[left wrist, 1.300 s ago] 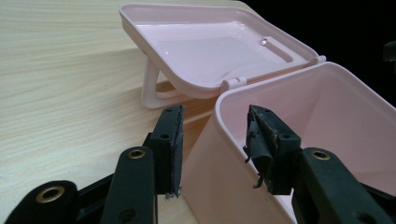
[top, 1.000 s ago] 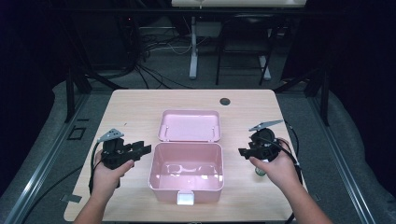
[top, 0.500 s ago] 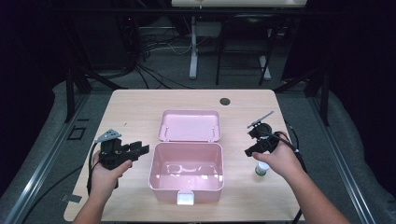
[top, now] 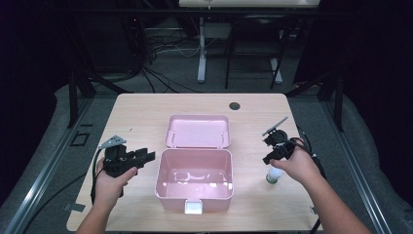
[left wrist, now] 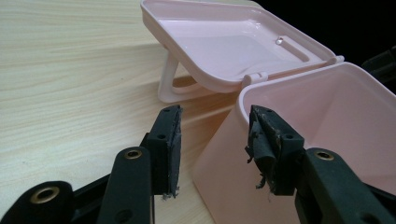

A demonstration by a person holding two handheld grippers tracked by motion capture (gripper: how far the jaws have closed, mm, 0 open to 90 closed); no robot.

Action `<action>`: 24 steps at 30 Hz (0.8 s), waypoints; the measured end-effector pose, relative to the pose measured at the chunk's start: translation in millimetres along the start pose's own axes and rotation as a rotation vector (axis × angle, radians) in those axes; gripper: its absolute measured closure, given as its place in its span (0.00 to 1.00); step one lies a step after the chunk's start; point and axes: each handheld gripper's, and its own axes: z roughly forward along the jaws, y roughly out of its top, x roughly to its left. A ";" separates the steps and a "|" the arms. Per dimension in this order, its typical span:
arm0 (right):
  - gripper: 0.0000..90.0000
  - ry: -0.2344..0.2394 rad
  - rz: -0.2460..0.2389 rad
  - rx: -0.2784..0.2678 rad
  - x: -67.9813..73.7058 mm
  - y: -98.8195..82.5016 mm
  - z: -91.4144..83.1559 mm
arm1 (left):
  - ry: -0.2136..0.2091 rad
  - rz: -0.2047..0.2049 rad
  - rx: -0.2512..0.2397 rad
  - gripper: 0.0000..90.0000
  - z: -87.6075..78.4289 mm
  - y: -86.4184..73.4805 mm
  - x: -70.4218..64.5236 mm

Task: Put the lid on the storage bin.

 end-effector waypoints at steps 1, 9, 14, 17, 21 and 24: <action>0.63 0.000 0.004 0.008 -1.6 -0.1 0.4 | 0.002 -0.001 0.002 0.61 -0.2 0.1 0.1; 0.55 0.012 0.053 0.095 -13.7 -3.8 8.4 | 0.004 -0.005 -0.001 0.61 -0.6 -0.1 0.9; 0.51 0.026 0.039 0.144 -12.4 -5.7 12.7 | 0.006 -0.006 -0.001 0.61 -1.0 -0.3 2.1; 0.50 0.012 0.035 0.164 -8.9 -7.0 16.1 | 0.008 -0.006 0.002 0.61 -1.1 -0.3 2.2; 0.50 0.030 0.056 0.168 -8.3 -9.0 21.5 | 0.007 -0.007 0.001 0.61 -1.1 -0.4 2.0; 0.50 0.025 0.069 0.176 -9.9 -12.3 26.9 | 0.007 -0.009 -0.003 0.61 -1.0 -0.8 2.6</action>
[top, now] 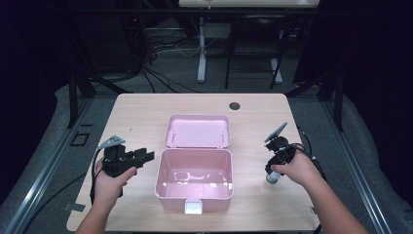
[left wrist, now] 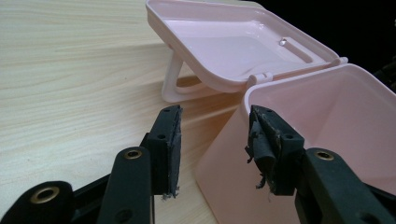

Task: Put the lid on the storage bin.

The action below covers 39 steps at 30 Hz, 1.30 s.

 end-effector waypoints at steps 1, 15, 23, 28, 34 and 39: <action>0.50 -0.011 -0.005 0.004 -0.3 -0.5 1.8 | 0.001 -0.001 0.002 0.61 0.0 -0.1 0.2; 0.54 0.013 -0.002 0.023 -3.8 -4.1 13.9 | 0.008 -0.003 0.011 0.61 2.4 -1.5 1.2; 0.55 0.007 -0.016 0.043 -2.9 -2.3 13.7 | 0.007 -0.006 0.005 0.61 2.0 -1.5 1.8; 0.55 -0.011 -0.031 0.068 -0.5 0.0 11.5 | 0.010 -0.010 0.001 0.60 1.0 -1.3 3.0; 0.55 -0.022 -0.048 0.063 2.8 2.7 1.5 | 0.015 -0.017 -0.005 0.60 -0.6 -1.1 4.8; 0.55 -0.025 -0.057 0.066 5.8 4.3 -7.8 | 0.022 -0.015 -0.006 0.60 -1.3 -0.7 4.6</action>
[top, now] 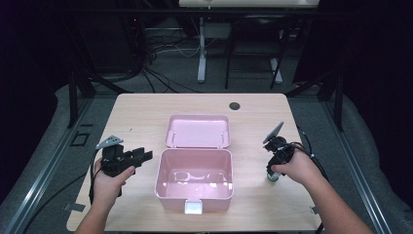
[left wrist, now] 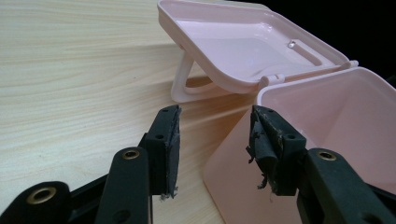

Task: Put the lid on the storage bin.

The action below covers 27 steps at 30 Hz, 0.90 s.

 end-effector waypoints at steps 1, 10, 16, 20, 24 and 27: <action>0.55 0.000 -0.006 0.003 0.3 0.3 -1.9 | 0.000 0.000 0.000 0.60 -0.1 0.1 0.0; 0.56 -0.013 -0.035 0.003 7.2 3.0 -17.4 | 0.003 -0.002 -0.003 0.59 -1.0 0.3 0.7; 0.56 -0.022 -0.070 -0.005 16.6 5.7 -34.3 | 0.022 0.000 -0.015 0.59 -6.0 2.4 3.9; 0.55 -0.021 -0.091 -0.001 25.5 8.7 -47.1 | 0.031 -0.004 -0.024 0.59 -8.3 2.9 6.6; 0.56 -0.018 -0.109 -0.001 32.1 12.1 -54.8 | 0.031 -0.003 -0.022 0.58 -7.7 2.5 6.0; 0.56 -0.007 -0.118 -0.003 37.0 14.8 -61.1 | 0.034 0.000 -0.023 0.59 -7.7 2.5 5.8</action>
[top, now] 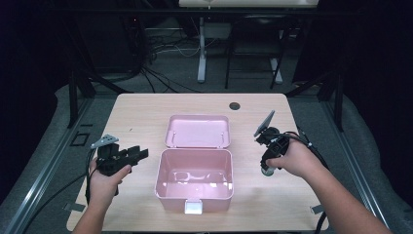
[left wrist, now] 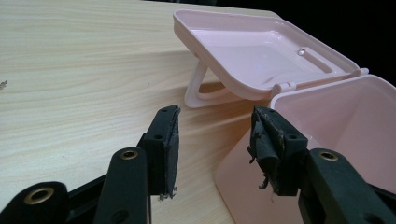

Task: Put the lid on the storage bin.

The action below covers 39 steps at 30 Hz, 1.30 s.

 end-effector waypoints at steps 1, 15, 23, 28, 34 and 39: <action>0.56 0.003 -0.003 -0.007 1.6 1.3 -2.4 | 0.000 0.000 0.000 0.59 -0.2 0.1 0.2; 0.56 0.000 -0.061 -0.006 24.0 14.8 -30.4 | -0.002 -0.005 0.000 0.58 0.0 -0.3 0.8; 0.56 0.010 -0.101 -0.004 37.5 23.5 -42.2 | -0.005 -0.007 0.002 0.58 0.3 -0.7 0.9; 0.56 0.008 -0.115 -0.011 43.2 29.8 -45.6 | -0.005 -0.008 0.000 0.58 0.9 -1.0 1.0; 0.56 0.013 -0.142 -0.016 52.1 39.0 -53.6 | -0.005 -0.009 0.001 0.58 1.7 -1.4 1.7; 0.56 0.012 -0.176 -0.033 62.6 46.4 -57.6 | -0.006 -0.008 0.004 0.58 1.4 -1.3 0.9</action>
